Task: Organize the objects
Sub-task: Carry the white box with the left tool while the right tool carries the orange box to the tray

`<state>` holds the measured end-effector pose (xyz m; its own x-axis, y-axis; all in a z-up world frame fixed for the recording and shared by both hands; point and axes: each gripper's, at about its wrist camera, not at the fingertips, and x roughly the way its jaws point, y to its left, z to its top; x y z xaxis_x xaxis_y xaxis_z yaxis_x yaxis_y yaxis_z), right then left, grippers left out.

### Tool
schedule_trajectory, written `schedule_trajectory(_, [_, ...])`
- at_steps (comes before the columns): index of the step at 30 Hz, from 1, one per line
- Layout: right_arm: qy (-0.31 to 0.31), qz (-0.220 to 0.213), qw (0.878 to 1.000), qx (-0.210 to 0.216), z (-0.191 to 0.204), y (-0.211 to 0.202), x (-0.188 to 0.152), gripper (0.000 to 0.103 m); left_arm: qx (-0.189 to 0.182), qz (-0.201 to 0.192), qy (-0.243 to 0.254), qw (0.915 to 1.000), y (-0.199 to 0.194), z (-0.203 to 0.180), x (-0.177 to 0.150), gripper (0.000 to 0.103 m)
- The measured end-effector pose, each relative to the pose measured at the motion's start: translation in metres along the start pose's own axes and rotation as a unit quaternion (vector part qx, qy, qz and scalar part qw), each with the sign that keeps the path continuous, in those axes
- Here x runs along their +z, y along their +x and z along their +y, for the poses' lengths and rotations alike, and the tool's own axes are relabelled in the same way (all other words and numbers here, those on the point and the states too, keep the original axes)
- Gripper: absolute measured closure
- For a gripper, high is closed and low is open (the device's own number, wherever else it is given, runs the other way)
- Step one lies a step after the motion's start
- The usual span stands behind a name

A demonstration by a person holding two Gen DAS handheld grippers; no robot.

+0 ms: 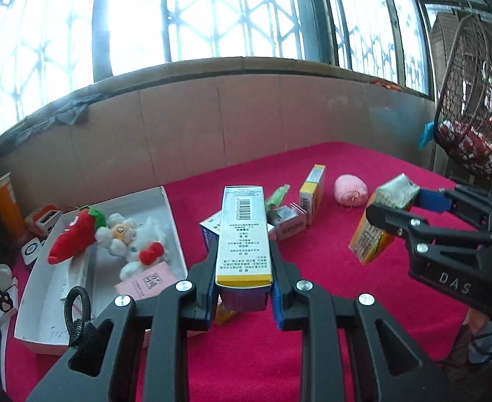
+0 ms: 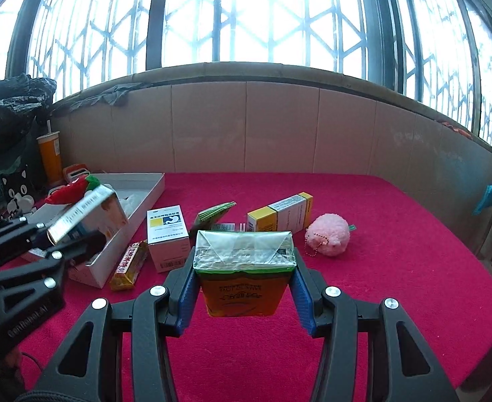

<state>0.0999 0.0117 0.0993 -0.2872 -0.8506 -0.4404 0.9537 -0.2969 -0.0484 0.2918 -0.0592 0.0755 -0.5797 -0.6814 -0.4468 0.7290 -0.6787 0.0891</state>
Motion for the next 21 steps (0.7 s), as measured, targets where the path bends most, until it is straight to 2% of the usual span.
schedule_trajectory(21, [-0.018, 0.018, 1.0, 0.001, 0.013, 0.007, -0.002, 0.049, 0.019, -0.017, -0.055, 0.9982, -0.016, 0.033, -0.007, 0.079])
